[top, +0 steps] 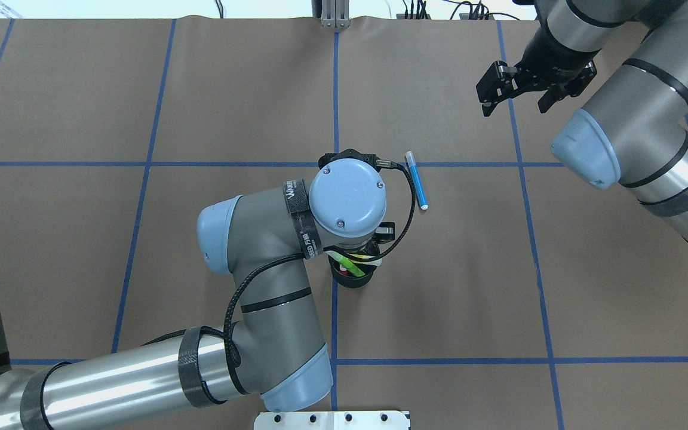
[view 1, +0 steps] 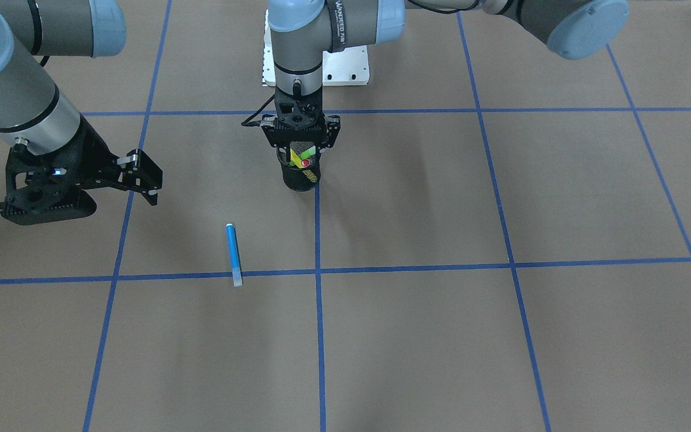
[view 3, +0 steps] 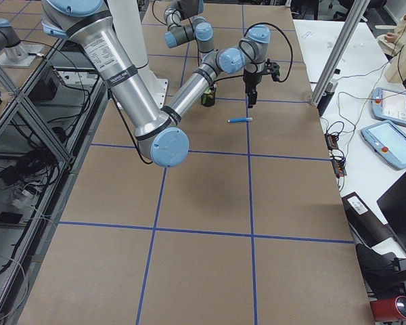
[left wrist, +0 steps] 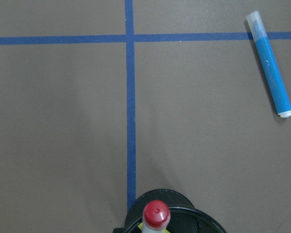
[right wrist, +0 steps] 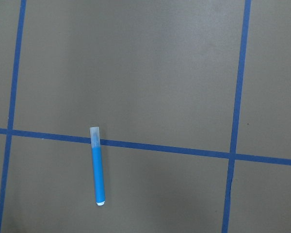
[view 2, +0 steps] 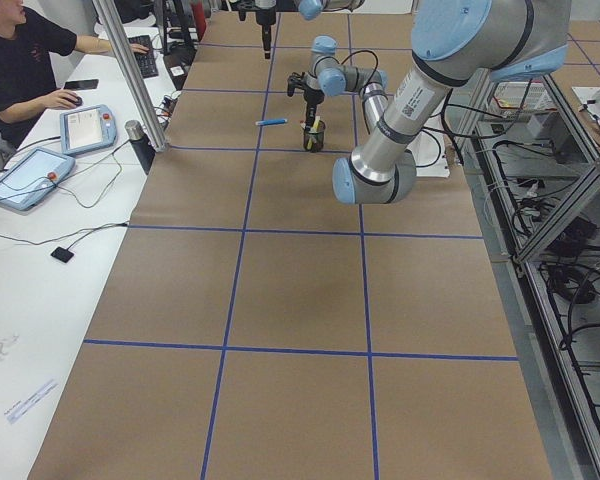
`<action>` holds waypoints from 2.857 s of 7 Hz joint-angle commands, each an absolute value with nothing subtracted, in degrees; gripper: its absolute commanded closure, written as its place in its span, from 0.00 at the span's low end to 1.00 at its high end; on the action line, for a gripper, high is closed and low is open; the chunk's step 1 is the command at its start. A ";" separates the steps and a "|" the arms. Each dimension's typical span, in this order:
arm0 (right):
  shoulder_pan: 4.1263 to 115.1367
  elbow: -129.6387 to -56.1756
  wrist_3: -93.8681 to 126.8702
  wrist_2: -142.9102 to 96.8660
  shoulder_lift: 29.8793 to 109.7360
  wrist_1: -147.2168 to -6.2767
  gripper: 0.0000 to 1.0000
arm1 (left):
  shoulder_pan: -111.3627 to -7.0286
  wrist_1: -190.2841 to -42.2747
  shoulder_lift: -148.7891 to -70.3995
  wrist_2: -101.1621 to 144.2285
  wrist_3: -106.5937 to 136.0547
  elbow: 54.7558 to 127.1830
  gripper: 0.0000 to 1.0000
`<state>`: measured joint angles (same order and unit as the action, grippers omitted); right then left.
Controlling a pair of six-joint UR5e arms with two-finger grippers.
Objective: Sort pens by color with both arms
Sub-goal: 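Position the left gripper above the cup over the red marker, then lower the left gripper and grasp the red marker in the cup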
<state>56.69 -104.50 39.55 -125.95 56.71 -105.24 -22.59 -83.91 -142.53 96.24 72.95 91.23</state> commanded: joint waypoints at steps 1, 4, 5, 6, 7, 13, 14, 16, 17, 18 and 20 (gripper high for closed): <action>56.69 -104.50 39.55 -125.95 56.78 -105.21 0.01 | -22.59 -83.94 -142.47 96.24 71.90 91.23 0.41; 56.60 -104.50 39.55 -125.95 56.78 -105.21 0.01 | -22.59 -84.02 -142.65 96.24 71.81 91.23 0.54; 56.60 -104.59 39.55 -125.95 56.69 -105.21 0.01 | -22.59 -84.11 -142.65 96.24 71.72 91.23 0.55; 56.60 -104.50 39.55 -125.95 56.78 -105.21 0.01 | -22.59 -84.11 -142.65 96.24 71.63 91.23 0.55; 56.60 -104.59 39.55 -125.95 56.78 -105.21 0.01 | -22.67 -83.94 -142.65 96.24 70.33 91.23 0.55; 56.51 -104.50 39.55 -125.86 57.04 -104.94 0.01 | -23.64 -83.94 -142.73 95.98 70.40 91.41 0.49; 56.43 -104.50 39.55 -125.86 57.04 -104.94 0.01 | -24.08 -84.11 -142.73 95.72 70.23 91.23 0.49; 56.34 -104.41 39.55 -125.86 57.04 -104.85 0.01 | -24.52 -84.11 -142.73 95.71 69.96 91.06 0.50; 56.16 -104.41 39.55 -125.86 57.04 -104.85 0.01 | -24.43 -84.11 -142.73 95.71 69.96 90.97 0.52; 56.16 -104.41 39.55 -125.86 57.04 -104.85 0.01 | -24.43 -84.20 -142.73 95.71 69.96 90.97 0.54; 56.16 -103.98 39.46 -125.95 57.04 -104.77 0.01 | -24.43 -84.11 -142.73 95.71 70.05 90.88 0.59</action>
<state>56.18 -104.16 39.53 -125.92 57.04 -104.80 -24.43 -84.17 -142.73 95.71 69.98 90.92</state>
